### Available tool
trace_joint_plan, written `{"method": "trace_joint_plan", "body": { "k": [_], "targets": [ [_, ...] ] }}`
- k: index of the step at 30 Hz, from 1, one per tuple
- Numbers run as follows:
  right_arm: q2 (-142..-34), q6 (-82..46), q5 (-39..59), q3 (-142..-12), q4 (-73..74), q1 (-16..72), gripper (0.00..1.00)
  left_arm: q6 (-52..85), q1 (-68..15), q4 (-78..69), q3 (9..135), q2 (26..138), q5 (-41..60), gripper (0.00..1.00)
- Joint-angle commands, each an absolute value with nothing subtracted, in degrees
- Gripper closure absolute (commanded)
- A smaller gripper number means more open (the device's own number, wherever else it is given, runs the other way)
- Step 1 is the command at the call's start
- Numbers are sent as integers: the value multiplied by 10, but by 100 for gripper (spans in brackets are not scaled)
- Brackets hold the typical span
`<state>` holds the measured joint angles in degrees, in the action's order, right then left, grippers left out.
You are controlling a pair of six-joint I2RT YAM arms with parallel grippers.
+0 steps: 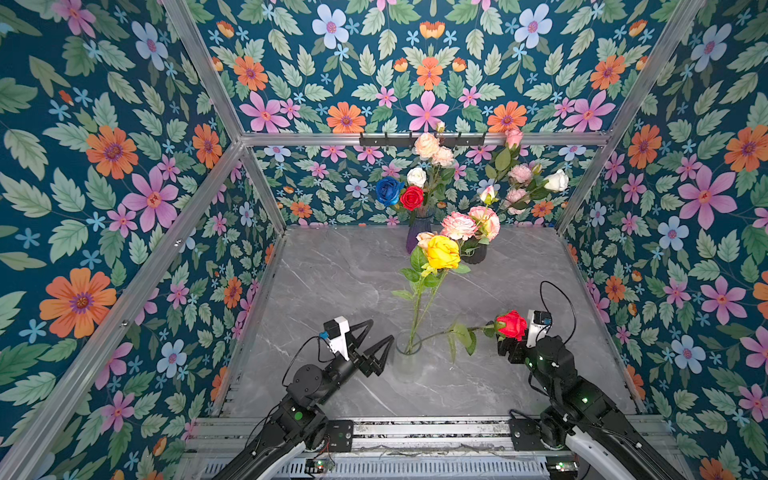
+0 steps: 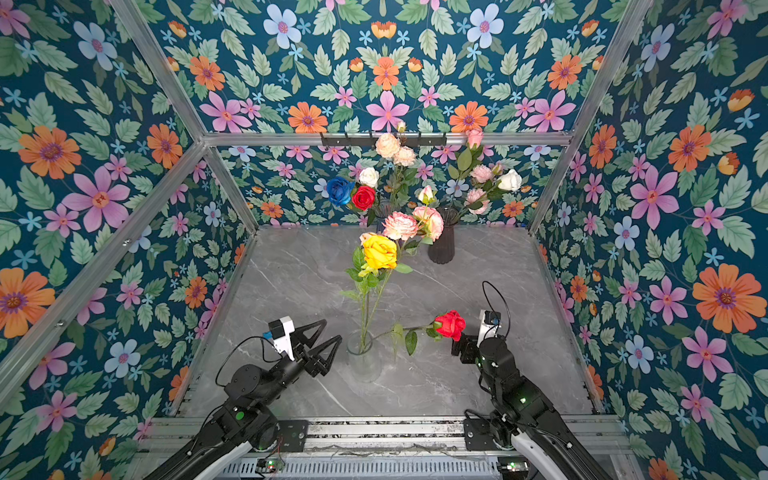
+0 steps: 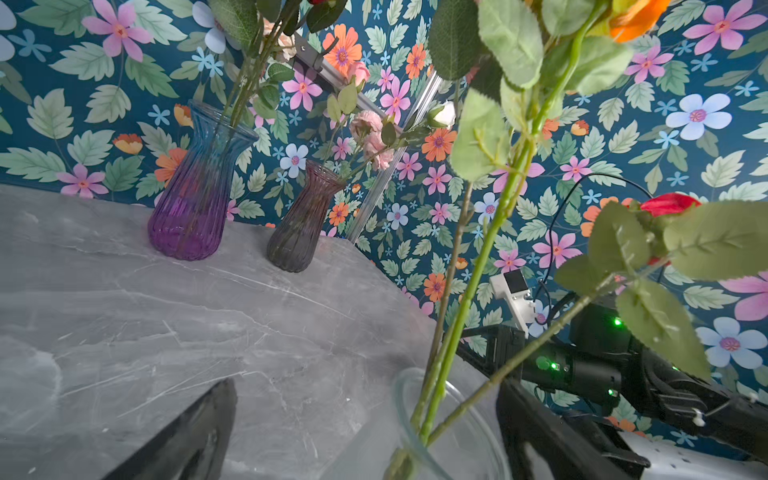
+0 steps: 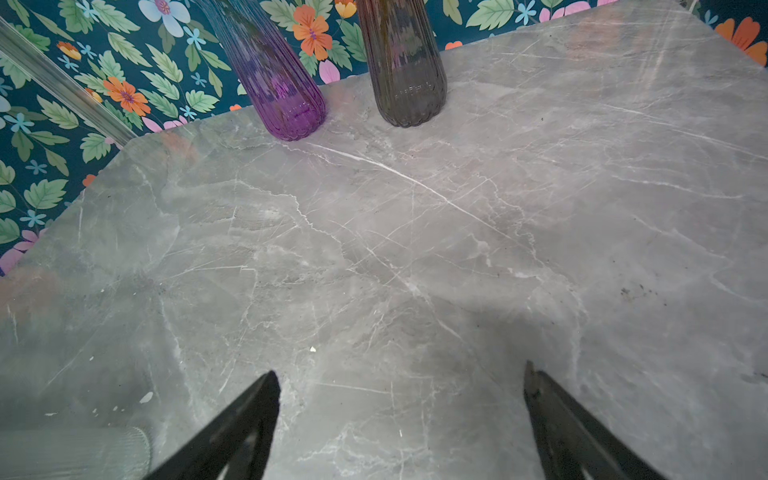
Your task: Arrange the flowers into the vase
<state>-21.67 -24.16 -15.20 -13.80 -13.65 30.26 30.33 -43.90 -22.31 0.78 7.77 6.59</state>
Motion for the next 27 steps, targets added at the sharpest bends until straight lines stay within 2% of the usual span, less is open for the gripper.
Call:
{"method": "trace_joint_plan", "body": {
  "k": [1,8,12,19,24,27],
  "targets": [
    [-221,-238,-152,-140,-118,303,7,305,-441,-180,-9,32,59,0],
    [-235,-237,-151,-142,-112,303,7,268,-445,-98,8,42,24,0],
    [-241,-237,-151,-143,-111,303,7,239,-449,-54,19,44,-45,0],
    [-251,-236,-150,-145,-106,303,8,210,-450,-7,54,111,-145,0],
    [-262,-234,-146,-146,-100,303,8,207,-454,-14,70,165,-132,0],
    [-265,-233,-146,-147,-98,303,8,202,-462,-13,70,155,-132,1]
  ]
}}
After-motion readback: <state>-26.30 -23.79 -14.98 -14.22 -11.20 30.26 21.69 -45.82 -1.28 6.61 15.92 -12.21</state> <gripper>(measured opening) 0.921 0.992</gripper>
